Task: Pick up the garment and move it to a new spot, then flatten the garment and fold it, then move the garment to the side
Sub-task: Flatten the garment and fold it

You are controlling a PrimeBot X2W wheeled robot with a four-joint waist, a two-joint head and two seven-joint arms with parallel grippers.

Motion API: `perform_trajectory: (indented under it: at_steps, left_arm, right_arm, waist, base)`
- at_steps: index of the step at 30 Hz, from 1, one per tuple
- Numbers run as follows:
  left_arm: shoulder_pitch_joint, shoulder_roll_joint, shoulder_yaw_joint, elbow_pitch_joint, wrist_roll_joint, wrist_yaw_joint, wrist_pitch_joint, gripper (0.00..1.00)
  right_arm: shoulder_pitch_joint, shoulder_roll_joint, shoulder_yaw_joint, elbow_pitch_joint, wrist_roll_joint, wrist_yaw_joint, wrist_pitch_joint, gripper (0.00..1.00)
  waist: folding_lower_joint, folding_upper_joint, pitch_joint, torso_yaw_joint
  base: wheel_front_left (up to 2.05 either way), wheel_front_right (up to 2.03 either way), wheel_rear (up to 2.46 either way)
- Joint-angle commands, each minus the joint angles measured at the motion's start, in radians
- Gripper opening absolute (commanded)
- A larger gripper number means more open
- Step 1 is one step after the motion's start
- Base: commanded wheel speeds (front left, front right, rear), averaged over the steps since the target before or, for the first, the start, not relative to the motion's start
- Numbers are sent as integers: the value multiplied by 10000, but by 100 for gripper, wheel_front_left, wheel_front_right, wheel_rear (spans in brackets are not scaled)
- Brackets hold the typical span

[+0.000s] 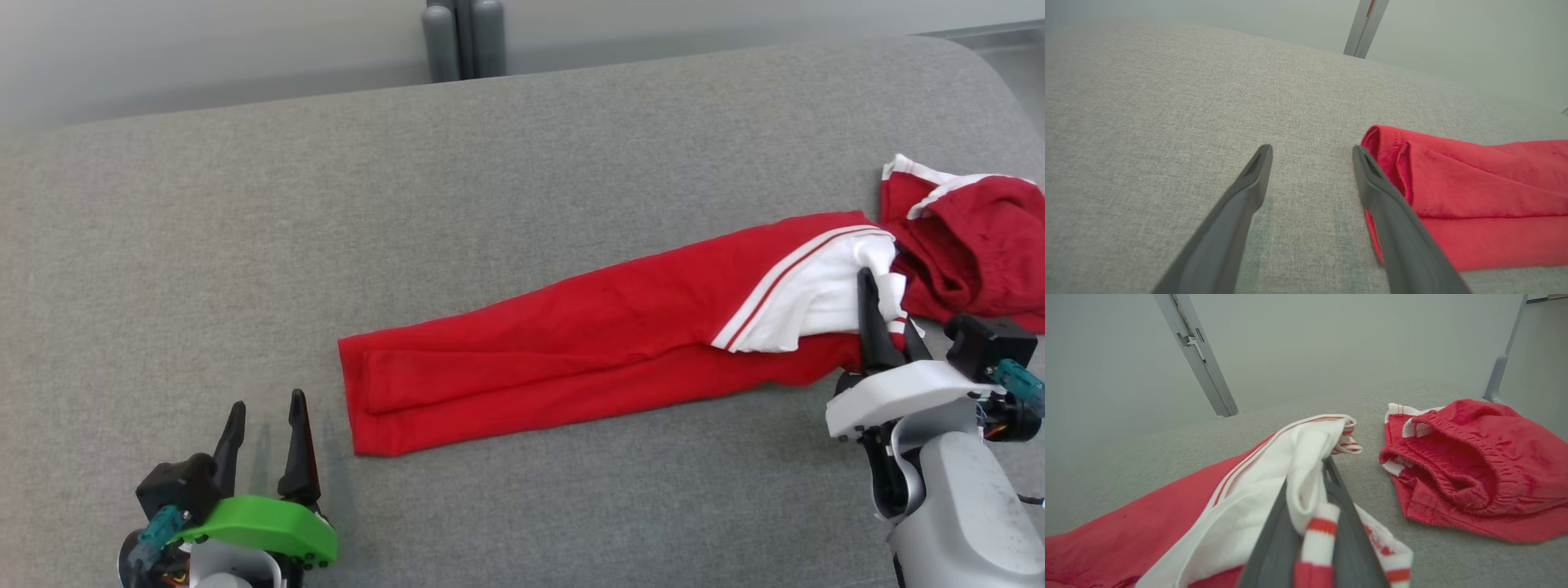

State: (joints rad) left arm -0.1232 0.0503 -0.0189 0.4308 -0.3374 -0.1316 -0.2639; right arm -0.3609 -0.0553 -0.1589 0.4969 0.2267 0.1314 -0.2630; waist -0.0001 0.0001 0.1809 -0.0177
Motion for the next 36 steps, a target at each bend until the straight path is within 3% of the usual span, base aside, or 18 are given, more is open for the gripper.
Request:
perform_trajectory:
  at_steps: [1, 6, 12, 18, 26, 27, 28, 29, 33, 36]
  left_arm:
    - [-49, 24, -22, 40, -64, 23, -1, 100]
    - [-143, 22, -260, 63, -135, 23, -1, 100]
    - [-78, 28, -532, 44, -202, 23, -1, 100]
    - [-184, 24, -796, 23, -297, 23, -1, 100]
    - [-395, 25, -1203, 82, -438, 23, -1, 100]
    - [-403, 22, -1229, 90, -469, 23, -1, 100]
    - [-412, 22, -1252, 101, -491, 23, -1, 100]
    - [-417, 24, -1261, 108, -510, 23, -1, 100]
    - [-353, 21, -1184, 123, -537, 23, -1, 100]
    - [-276, 24, -1035, 116, -415, 23, -1, 100]
  right_arm:
    - [146, 1, 173, -333, 110, -17, -18, 0]
    - [226, 45, 1502, -1416, 665, -15, -19, 0]
    - [69, 21, 4072, -2059, 1427, -15, -18, 0]
    - [-556, 19, 6495, -1495, 2299, -15, -18, 0]
    - [-1553, 23, 8289, -130, 3508, -15, -18, 0]
    - [-1650, 27, 8434, -63, 3689, -15, -18, 18]
    - [-1727, 35, 8596, -24, 3931, -15, -18, 49]
    - [-1762, 28, 8671, -21, 4139, -15, -20, 100]
    - [-1801, 5, 8371, -106, 4294, -15, -19, 100]
    - [-1609, 6, 7505, 13, 3822, -15, -19, 100]
  waist:
    - [1, -1, -130, -250]
    - [1, -1, -156, -117]
    - [1, -1, -194, 533]
    - [1, -1, -163, 1400]
    - [1, -1, -20, 2361]
    - [1, -1, -10, 2416]
    - [1, -1, -4, 2458]
    - [1, -1, 1, 2477]
    - [1, -1, -35, 2318]
    - [1, -1, -115, 2023]
  base:
    - [0, 0, 0]
    - [0, 0, 0]
    - [0, 0, 0]
    - [0, 0, 0]
    - [0, 0, 0]
    - [0, 0, 0]
    - [0, 0, 0]
    - [0, 0, 0]
    - [0, 0, 0]
    - [0, 0, 0]
